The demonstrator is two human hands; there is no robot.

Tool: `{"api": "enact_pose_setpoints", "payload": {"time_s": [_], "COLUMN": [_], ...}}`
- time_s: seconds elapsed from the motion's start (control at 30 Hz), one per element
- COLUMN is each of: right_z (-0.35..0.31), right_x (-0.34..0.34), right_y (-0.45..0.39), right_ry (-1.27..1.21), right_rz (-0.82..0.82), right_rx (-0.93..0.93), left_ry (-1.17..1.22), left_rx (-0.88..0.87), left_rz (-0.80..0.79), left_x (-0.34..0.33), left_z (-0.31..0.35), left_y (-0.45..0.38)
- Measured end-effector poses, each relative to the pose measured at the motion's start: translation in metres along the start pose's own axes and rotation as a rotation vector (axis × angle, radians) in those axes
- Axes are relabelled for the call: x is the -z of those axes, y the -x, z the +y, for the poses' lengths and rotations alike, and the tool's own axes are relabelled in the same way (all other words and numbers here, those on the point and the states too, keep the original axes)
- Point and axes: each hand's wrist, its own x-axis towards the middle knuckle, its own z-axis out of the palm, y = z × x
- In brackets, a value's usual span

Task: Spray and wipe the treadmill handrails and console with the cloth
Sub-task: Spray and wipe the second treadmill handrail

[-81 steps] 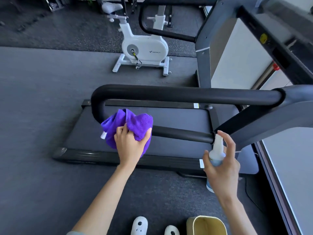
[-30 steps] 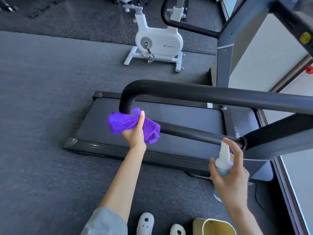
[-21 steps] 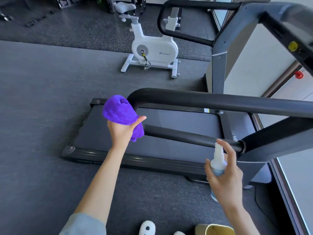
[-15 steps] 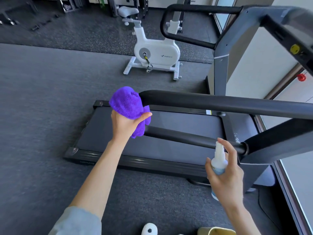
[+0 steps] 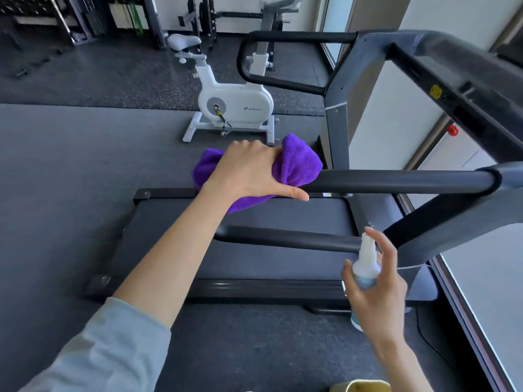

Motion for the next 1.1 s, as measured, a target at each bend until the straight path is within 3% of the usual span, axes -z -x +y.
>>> {"api": "enact_pose_setpoints", "payload": {"time_s": [0.33, 0.57, 0.8, 1.1], "right_z": [-0.001, 0.017, 0.049, 0.091], "right_x": [0.038, 0.084, 0.137, 0.202], "right_y": [-0.02, -0.03, -0.048, -0.068], "right_ry": [0.065, 0.083, 0.116, 0.159], "right_rz": [0.176, 0.255, 0.312, 0.368], "right_rx": [0.007, 0.007, -0.022, -0.02], "left_ry": [0.03, 0.025, 0.094, 0.17], "left_rx": [-0.208, -0.228, -0.216, -0.074], "left_rz": [0.032, 0.024, 0.044, 0.117], "left_x": [-0.03, -0.047, -0.069, -0.088], "left_z": [0.069, 0.134, 0.206, 0.297], "left_y": [-0.049, -0.089, -0.126, -0.169]}}
